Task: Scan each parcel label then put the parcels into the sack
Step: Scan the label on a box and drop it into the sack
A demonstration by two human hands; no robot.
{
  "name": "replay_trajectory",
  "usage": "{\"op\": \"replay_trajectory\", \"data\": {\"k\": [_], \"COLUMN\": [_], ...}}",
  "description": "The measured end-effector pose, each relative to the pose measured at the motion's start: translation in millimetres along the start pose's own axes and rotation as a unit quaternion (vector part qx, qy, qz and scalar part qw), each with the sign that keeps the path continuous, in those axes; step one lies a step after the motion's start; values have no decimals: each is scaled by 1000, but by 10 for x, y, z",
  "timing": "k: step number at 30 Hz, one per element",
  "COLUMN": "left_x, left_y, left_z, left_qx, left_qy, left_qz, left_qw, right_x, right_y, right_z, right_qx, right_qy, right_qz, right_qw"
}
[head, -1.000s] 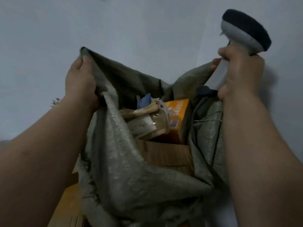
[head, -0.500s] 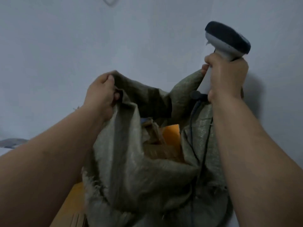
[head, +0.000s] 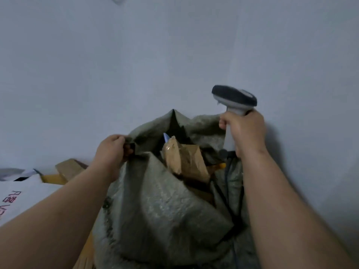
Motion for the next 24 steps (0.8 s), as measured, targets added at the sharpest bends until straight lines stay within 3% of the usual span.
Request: {"op": "replay_trajectory", "data": {"k": [6, 8, 10, 11, 13, 15, 17, 19, 20, 22, 24], "left_x": [-95, -186, -328, -431, -668, -959, -1192, -1349, -1408, -1523, -1610], "left_y": [-348, -194, 29, 136, 219, 132, -28, -158, -201, -258, -308], "left_z": [-595, -600, -471, -338, -43, 179, 282, 306, 310, 323, 336], "left_qx": [147, 229, 358, 404, 449, 510, 584, 633, 640, 647, 666], "left_qy": [112, 123, 109, 70, -78, -242, -344, -385, -395, -414, -422], "left_qz": [-17, 27, 120, 180, 258, 250, 221, 209, 203, 202, 204], "left_qw": [983, 965, 920, 894, 852, 787, 701, 638, 626, 607, 580], "right_x": [-145, -166, -193, -209, -267, -385, -508, -633, -699, -870, -1097], "right_y": [473, 480, 459, 442, 384, 280, 196, 189, 232, 393, 594], "right_z": [-47, -59, -75, -88, -106, -125, -135, -73, -1, 213, 391], "right_qx": [15, 1, -4, -8, -19, -32, -48, -20, 37, 165, 188], "right_qy": [11, 19, 28, 34, 42, 56, 58, 1, -52, -162, -239], "right_qz": [64, 64, 64, 60, 36, 1, -30, -12, 25, 150, 267], "right_qw": [998, 998, 998, 998, 998, 998, 997, 1000, 998, 961, 914]}}
Point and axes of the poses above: each hand's wrist, its own x-axis towards the middle knuckle, its own z-axis out of the palm, y = z × x, the point moved 6 cm from there along x, towards the middle knuckle, and after that the axes turned 2 degrees about -x, right-handed, at the moved point
